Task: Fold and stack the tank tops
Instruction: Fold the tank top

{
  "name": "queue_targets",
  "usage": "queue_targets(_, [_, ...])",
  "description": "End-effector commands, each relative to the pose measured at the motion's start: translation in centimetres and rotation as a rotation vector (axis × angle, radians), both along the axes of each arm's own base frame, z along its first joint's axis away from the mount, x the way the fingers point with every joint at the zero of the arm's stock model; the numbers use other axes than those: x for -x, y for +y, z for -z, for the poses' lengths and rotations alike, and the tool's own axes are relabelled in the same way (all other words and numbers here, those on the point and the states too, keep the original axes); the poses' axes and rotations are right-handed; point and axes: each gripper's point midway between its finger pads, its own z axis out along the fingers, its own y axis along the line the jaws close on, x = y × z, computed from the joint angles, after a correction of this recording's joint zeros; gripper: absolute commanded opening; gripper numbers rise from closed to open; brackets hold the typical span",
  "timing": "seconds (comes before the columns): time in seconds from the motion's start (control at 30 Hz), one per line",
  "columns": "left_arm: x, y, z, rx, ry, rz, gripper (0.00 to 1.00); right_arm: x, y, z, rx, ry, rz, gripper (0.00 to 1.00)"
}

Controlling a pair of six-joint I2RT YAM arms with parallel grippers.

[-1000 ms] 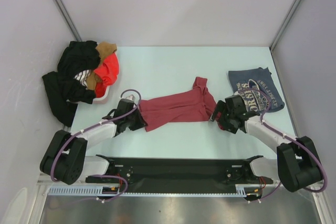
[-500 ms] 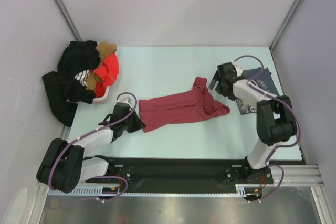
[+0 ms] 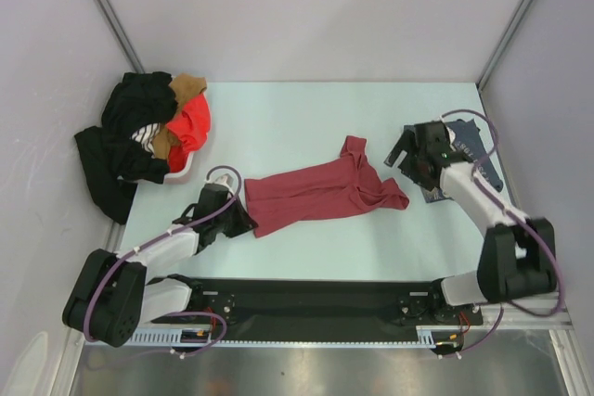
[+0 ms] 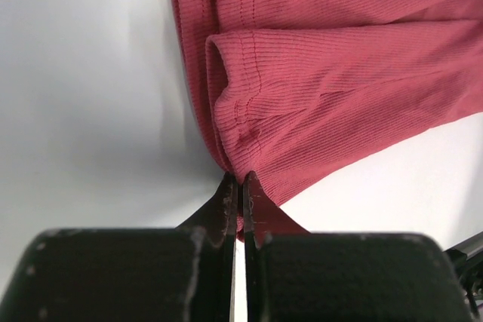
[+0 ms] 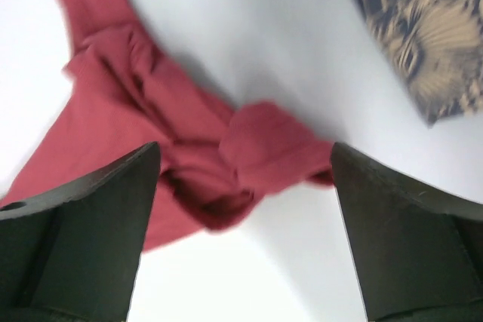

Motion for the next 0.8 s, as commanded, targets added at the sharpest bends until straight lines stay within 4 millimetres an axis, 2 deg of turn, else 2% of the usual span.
queue_targets(0.0, [1.1, 0.3, 0.5, -0.039, 0.050, 0.048, 0.00, 4.7, 3.3, 0.2, -0.207, 0.037, -0.020, 1.00])
queue_targets(0.03, [1.0, 0.3, 0.4, -0.040, 0.047, 0.048, 0.00, 5.7, 3.9, 0.6, -0.240, 0.046, -0.017, 1.00])
queue_targets(0.07, [0.9, 0.3, 0.2, -0.041, 0.038, 0.049, 0.00, 5.9, 4.7, -0.3, -0.279, -0.007, -0.028, 1.00])
queue_targets(0.1, [0.8, 0.4, 0.1, -0.044, 0.038, 0.049, 0.00, 7.3, 5.9, 1.0, -0.328, 0.031, -0.023, 0.99])
queue_targets(0.17, [0.8, 0.4, -0.1, -0.047, 0.033, 0.051, 0.00, 8.0, 7.0, 1.2, -0.366, 0.030, -0.024, 1.00])
queue_targets(0.27, [0.8, 0.3, -0.3, -0.046, 0.031, 0.055, 0.00, 8.5, 7.8, 2.5, -0.390, 0.037, 0.009, 1.00])
queue_targets(0.37, [0.9, 0.4, -0.3, -0.048, 0.032, 0.058, 0.00, 8.1, 8.2, 3.6, -0.404, 0.033, 0.021, 1.00])
queue_targets(0.4, [1.0, 0.3, -0.4, -0.043, 0.030, 0.059, 0.00, 7.8, 8.2, 4.3, -0.397, 0.042, 0.034, 1.00])
queue_targets(0.5, [1.6, 0.0, -0.5, -0.017, 0.036, 0.063, 0.00, 6.2, 8.8, 4.5, -0.409, 0.015, 0.021, 1.00])
queue_targets(0.53, [2.0, -0.1, -0.4, -0.004, 0.038, 0.068, 0.00, 5.6, 9.0, 5.5, -0.408, 0.031, 0.027, 1.00])
queue_targets(0.6, [2.5, -0.2, -0.4, 0.009, 0.043, 0.064, 0.00, 3.9, 9.7, 5.0, -0.426, 0.002, 0.003, 1.00])
queue_targets(0.63, [2.7, -0.3, -0.4, 0.015, 0.044, 0.064, 0.00, 3.4, 9.7, 6.2, -0.401, 0.023, 0.018, 1.00])
queue_targets(0.73, [3.7, -0.7, -0.4, 0.042, 0.045, 0.066, 0.00, -0.3, 10.2, 5.4, -0.362, -0.041, 0.016, 1.00])
queue_targets(0.77, [4.1, -0.9, -0.5, 0.048, 0.042, 0.074, 0.00, -0.8, 10.3, 7.1, -0.340, -0.004, 0.013, 1.00])
